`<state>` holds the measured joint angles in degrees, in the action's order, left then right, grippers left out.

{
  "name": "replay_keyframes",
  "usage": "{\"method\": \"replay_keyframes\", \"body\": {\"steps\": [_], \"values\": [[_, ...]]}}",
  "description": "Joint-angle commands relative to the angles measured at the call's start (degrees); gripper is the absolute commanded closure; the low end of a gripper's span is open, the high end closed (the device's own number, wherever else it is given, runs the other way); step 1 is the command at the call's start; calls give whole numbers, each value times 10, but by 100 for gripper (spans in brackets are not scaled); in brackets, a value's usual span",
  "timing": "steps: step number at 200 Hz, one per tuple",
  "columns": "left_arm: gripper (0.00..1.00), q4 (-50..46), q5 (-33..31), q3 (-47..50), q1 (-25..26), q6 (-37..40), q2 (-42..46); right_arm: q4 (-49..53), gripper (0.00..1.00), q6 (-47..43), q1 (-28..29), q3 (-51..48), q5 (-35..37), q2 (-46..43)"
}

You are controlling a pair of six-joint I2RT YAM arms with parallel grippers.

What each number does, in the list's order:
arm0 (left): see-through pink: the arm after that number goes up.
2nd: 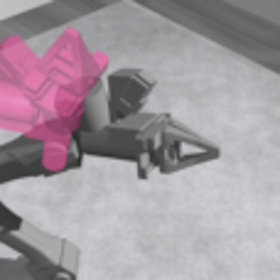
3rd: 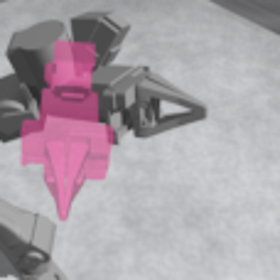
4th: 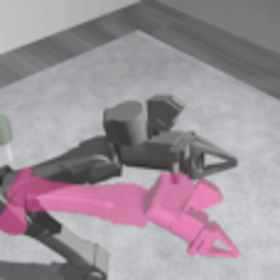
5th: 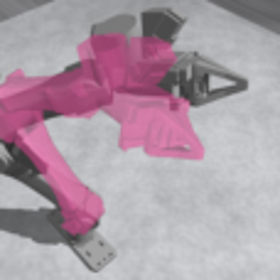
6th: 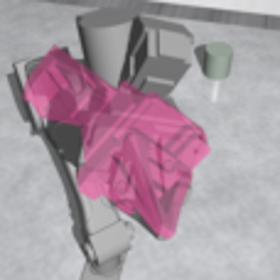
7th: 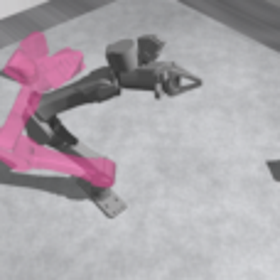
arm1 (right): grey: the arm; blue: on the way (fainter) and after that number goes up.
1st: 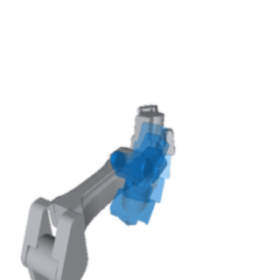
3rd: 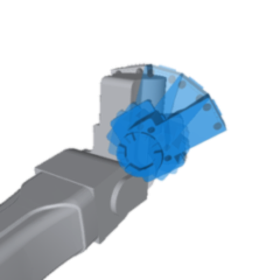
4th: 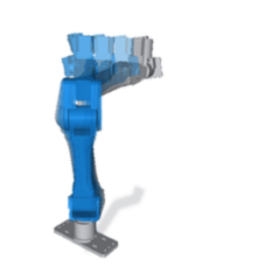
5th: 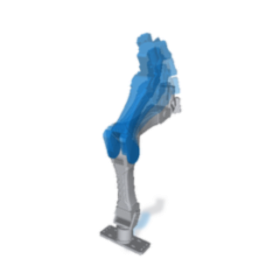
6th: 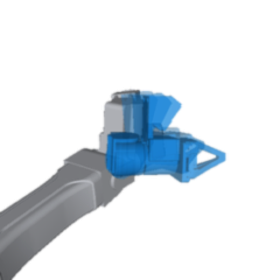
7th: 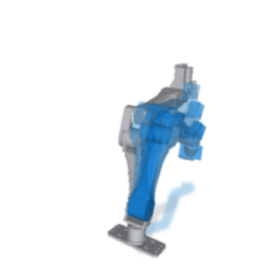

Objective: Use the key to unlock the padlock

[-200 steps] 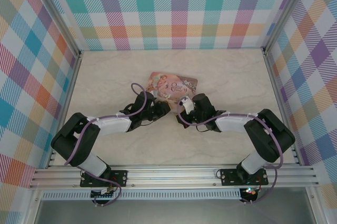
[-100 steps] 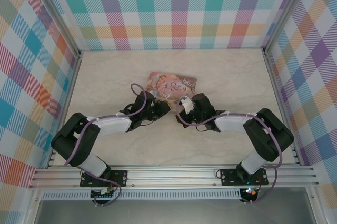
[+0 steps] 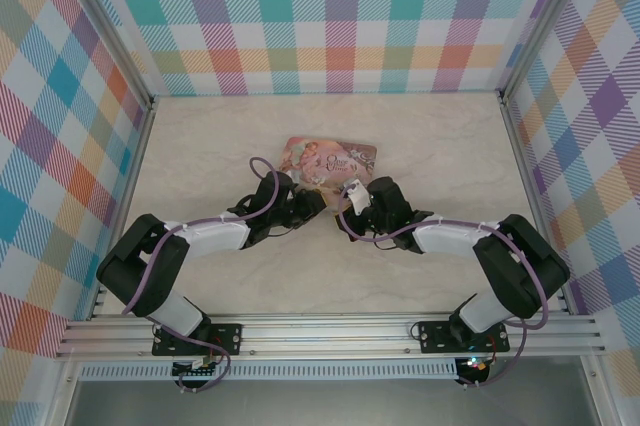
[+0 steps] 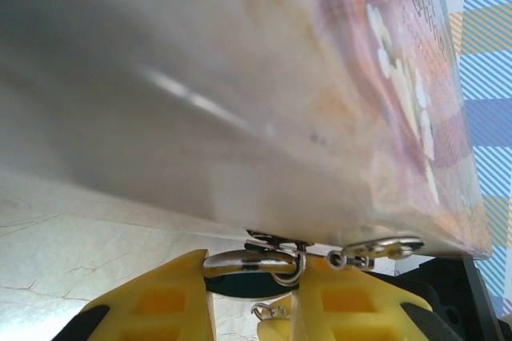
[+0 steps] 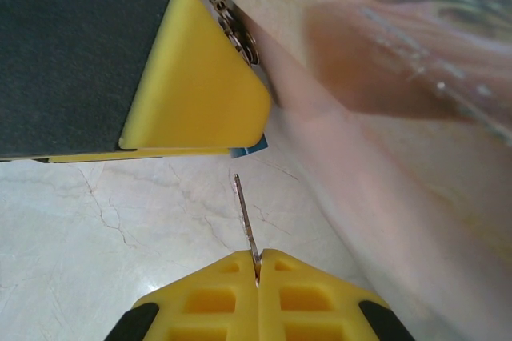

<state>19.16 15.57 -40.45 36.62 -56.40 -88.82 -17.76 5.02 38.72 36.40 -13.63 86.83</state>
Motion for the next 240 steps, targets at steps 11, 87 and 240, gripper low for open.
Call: {"method": "replay_keyframes", "body": {"steps": [11,87,240], "values": [[87,26,31,-23,5,-20,5,8,93,-16,5,26,2,18],[88,25,33,-24,5,-22,2,-7,93,-13,7,37,-15,31],[89,11,27,-19,5,-16,2,22,93,-25,7,37,15,23]]}}
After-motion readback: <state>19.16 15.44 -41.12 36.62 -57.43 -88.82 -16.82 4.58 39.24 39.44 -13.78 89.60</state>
